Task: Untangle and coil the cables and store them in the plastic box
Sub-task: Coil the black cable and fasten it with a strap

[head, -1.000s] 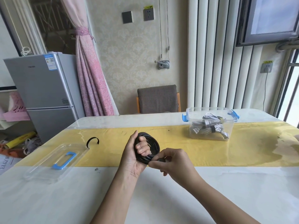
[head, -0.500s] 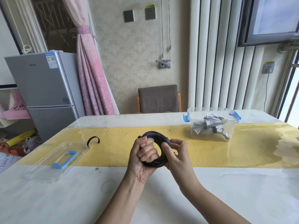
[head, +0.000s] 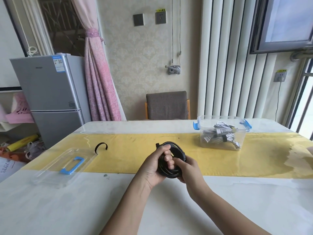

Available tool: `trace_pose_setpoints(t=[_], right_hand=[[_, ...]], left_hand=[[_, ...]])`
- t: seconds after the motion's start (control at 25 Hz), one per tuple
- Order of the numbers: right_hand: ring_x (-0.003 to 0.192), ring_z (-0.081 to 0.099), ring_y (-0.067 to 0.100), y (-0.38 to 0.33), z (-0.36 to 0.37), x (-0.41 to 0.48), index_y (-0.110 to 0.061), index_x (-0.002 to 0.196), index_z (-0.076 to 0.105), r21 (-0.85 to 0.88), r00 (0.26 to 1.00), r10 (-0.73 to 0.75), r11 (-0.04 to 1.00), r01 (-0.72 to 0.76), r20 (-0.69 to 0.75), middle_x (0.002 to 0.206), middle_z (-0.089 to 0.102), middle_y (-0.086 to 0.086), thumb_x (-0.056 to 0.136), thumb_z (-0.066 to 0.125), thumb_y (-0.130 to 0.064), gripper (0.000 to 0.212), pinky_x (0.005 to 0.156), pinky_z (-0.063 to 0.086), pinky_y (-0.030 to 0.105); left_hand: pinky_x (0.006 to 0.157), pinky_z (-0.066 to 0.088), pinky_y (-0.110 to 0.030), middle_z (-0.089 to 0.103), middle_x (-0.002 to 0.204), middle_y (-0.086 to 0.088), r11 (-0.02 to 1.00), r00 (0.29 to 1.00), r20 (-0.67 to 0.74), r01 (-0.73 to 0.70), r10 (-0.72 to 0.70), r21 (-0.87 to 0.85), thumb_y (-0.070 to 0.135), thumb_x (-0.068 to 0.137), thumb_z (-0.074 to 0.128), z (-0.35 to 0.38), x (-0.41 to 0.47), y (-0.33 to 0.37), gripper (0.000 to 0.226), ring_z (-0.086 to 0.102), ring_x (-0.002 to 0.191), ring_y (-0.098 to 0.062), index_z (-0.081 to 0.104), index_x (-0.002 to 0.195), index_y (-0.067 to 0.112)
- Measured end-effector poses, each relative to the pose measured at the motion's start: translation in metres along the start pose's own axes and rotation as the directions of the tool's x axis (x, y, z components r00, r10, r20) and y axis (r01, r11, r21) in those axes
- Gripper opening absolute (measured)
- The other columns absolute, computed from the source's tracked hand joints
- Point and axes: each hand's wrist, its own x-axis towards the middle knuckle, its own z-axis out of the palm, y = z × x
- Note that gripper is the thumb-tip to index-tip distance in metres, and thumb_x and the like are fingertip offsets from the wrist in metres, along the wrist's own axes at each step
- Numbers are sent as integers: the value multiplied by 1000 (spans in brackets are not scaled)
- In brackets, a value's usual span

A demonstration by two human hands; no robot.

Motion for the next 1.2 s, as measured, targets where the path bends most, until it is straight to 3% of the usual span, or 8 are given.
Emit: trace_pose_setpoints(t=[0.32, 0.44, 0.56, 0.72, 0.84, 0.92, 1.04, 1.2], right_hand=[[45, 30, 15, -4, 38, 3, -8, 68, 50, 15, 990, -82, 997, 81, 117, 50, 42, -1, 89, 54, -6, 22, 39, 25, 19], [47, 33, 15, -4, 64, 16, -7, 73, 50, -27, 984, -90, 995, 95, 156, 59, 40, 6, 88, 55, -9, 15, 42, 27, 21], [47, 32, 15, 4, 92, 27, -7, 72, 46, -50, 986, -66, 996, 74, 155, 61, 36, 8, 86, 50, -5, 15, 42, 28, 21], [42, 32, 14, 18, 138, 47, -9, 72, 41, 98, 997, 57, 993, -62, 58, 55, 38, 3, 90, 45, -5, 19, 38, 28, 18], [37, 32, 12, 21, 170, 62, -9, 71, 40, 230, 995, 92, 968, -97, 34, 47, 39, -2, 91, 43, -5, 21, 38, 27, 19], [39, 30, 11, 24, 191, 71, -9, 68, 41, 261, 995, 83, 961, -93, 50, 46, 37, -2, 92, 43, -6, 24, 39, 27, 18], [43, 35, 14, 23, 215, 83, -7, 68, 46, 269, 984, 38, 959, -84, 172, 48, 43, 0, 95, 44, -9, 27, 41, 32, 22], [60, 57, 17, 31, 224, 109, -3, 98, 58, 91, 918, 1, 995, -41, 397, 76, 60, 4, 97, 47, -38, 36, 58, 50, 25]], left_hand=[[46, 46, -22, 52, 51, -4, 923, 995, -97, 70, -36, 378, 4, 87, 51, -21, -14, 52, 40, 55, 46, -15, 45, 48, 13], [53, 49, -22, 52, 56, -5, 872, 996, -88, 53, -11, 486, 8, 79, 63, -48, -26, 82, 34, 55, 54, -17, 49, 48, 14], [58, 51, -24, 56, 61, -4, 741, 976, -214, 109, 48, 663, 21, 59, 68, -79, -31, 97, 17, 56, 58, -16, 58, 66, 10], [62, 45, -27, 55, 64, 2, 520, 858, -271, 5, 437, 854, 33, 58, 66, -108, -19, 97, 23, 52, 63, -17, 59, 71, 14], [53, 45, -25, 62, 69, -1, 587, 701, -304, -198, 645, 785, 16, 82, 65, -114, -12, 80, 7, 56, 63, -16, 61, 82, 11], [45, 42, -25, 59, 66, -3, 584, 612, -333, -267, 718, 767, 20, 91, 58, -123, -5, 79, 14, 54, 57, -17, 57, 83, 8], [41, 37, -23, 55, 62, 0, 543, 544, -332, -289, 771, 789, 23, 94, 54, -142, 1, 103, 18, 51, 53, -20, 53, 80, 11], [54, 36, -18, 58, 72, 5, 297, 368, -224, -157, 903, 942, 25, 94, 53, -173, -16, 133, 17, 56, 69, -18, 55, 88, 9]])
